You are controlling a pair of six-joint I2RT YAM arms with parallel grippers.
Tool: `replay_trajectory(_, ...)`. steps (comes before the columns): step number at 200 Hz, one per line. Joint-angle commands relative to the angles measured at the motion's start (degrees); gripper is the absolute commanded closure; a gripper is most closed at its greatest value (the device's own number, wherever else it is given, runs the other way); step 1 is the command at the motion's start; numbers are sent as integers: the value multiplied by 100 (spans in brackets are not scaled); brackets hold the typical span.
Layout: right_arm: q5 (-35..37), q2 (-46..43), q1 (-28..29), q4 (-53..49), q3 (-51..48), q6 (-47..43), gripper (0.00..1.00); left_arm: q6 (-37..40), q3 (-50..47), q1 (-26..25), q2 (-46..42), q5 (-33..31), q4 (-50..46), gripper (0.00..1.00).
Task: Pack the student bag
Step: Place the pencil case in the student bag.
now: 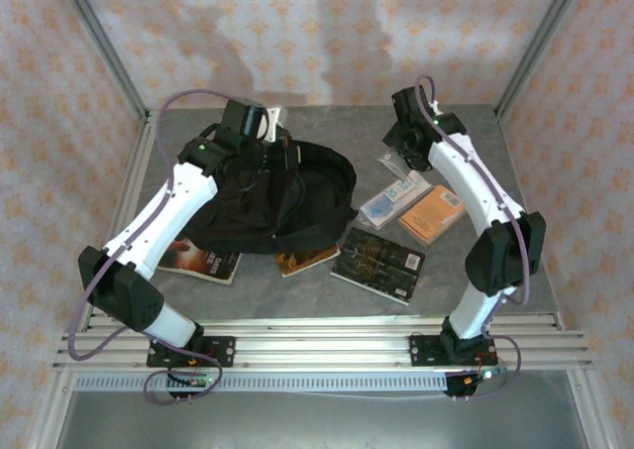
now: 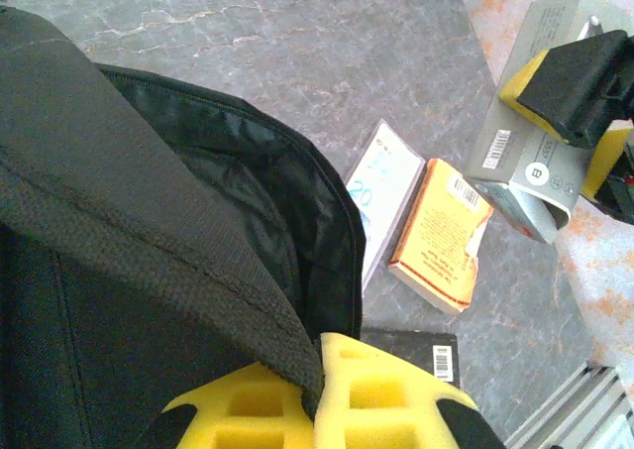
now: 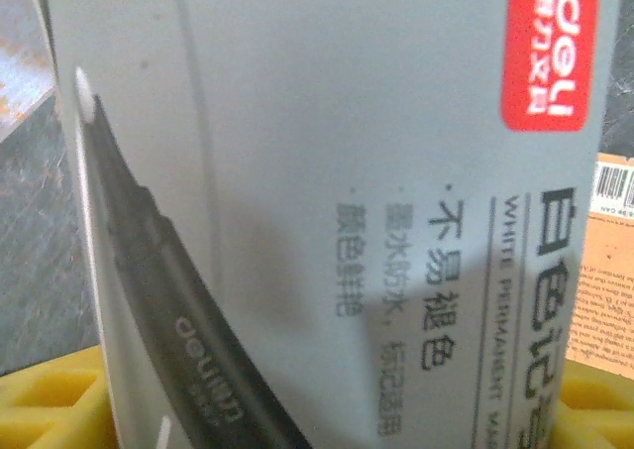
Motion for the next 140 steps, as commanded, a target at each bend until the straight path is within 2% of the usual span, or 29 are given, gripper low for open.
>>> replay_trajectory(1, -36, -462, 326, 424, -292, -338, 29, 277, 472, -177, 23, -13, -74, 100)
replay_trajectory(47, -495, -1094, 888, 998, -1052, -446, 30, 548, 1357, -577, 458, -16, -681, 100)
replay_trajectory(82, -730, -1158, 1283, 1167, -1385, -721, 31, 608, 1860, -620, 457, 65, -915, 100)
replay_trajectory(103, -627, -1119, 1510, 1222, -1646, -817, 31, 715, 2052, -620, 386, 102, -1031, 100)
replay_trajectory(140, -490, -924, 1679, 1166, -2001, -779, 31, 1052, 1906, -605, 108, -294, -1190, 100)
